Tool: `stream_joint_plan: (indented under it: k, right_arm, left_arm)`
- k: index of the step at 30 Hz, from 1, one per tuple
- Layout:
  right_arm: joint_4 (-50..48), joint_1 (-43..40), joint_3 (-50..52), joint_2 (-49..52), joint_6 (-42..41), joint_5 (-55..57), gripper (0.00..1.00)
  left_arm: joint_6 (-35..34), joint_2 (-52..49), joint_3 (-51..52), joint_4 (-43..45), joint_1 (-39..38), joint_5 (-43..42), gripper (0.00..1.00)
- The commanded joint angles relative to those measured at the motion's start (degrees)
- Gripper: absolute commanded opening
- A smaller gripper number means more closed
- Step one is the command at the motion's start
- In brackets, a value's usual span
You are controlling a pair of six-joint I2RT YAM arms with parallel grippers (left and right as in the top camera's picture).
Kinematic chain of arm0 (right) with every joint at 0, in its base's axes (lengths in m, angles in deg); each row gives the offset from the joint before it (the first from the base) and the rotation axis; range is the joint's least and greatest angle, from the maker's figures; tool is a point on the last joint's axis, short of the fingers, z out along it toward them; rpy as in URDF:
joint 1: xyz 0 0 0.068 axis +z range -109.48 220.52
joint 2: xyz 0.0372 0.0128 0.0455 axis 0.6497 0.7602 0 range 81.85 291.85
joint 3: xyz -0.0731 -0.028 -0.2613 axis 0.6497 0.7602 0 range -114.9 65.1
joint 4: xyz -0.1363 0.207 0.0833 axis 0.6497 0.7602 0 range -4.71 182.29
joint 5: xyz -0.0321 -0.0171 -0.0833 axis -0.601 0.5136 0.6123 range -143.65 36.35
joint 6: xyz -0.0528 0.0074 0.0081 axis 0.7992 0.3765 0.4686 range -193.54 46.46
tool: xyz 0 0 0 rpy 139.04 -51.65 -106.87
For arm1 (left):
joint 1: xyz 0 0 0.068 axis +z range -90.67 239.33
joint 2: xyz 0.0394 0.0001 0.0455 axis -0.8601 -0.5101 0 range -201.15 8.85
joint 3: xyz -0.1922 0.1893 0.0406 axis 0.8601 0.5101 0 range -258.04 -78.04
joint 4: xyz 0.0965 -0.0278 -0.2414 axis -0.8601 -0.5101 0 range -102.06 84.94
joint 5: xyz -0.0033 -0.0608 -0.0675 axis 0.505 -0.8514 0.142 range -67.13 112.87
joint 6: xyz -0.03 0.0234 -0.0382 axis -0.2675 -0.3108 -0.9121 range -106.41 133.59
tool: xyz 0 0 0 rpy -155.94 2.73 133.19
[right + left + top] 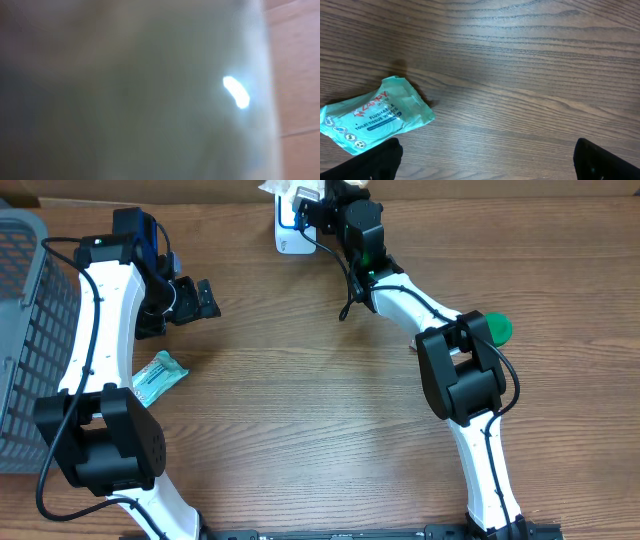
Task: Scan the item barcode
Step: 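Hold the snack bag in front of the scanner window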
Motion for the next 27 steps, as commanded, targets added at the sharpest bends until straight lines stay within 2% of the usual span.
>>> stream_joint_plan:
  k: [1,24,27]
  right_arm:
    - [-0.70,0.50,-1.22,1.97,0.85,0.37,0.04]
    - [1.68,-0.48,-1.20,3.26,0.37,1.90,0.04]
    - [1.64,-0.48,-1.20,1.77,-2.38,2.49,0.04]
  left_arm:
    - [0.68,-0.28,-0.44,0.02,-0.09,0.20,1.00]
    - [0.68,-0.28,-0.44,0.02,-0.09,0.20,1.00]
    - [0.68,-0.28,-0.44,0.02,-0.09,0.20,1.00]
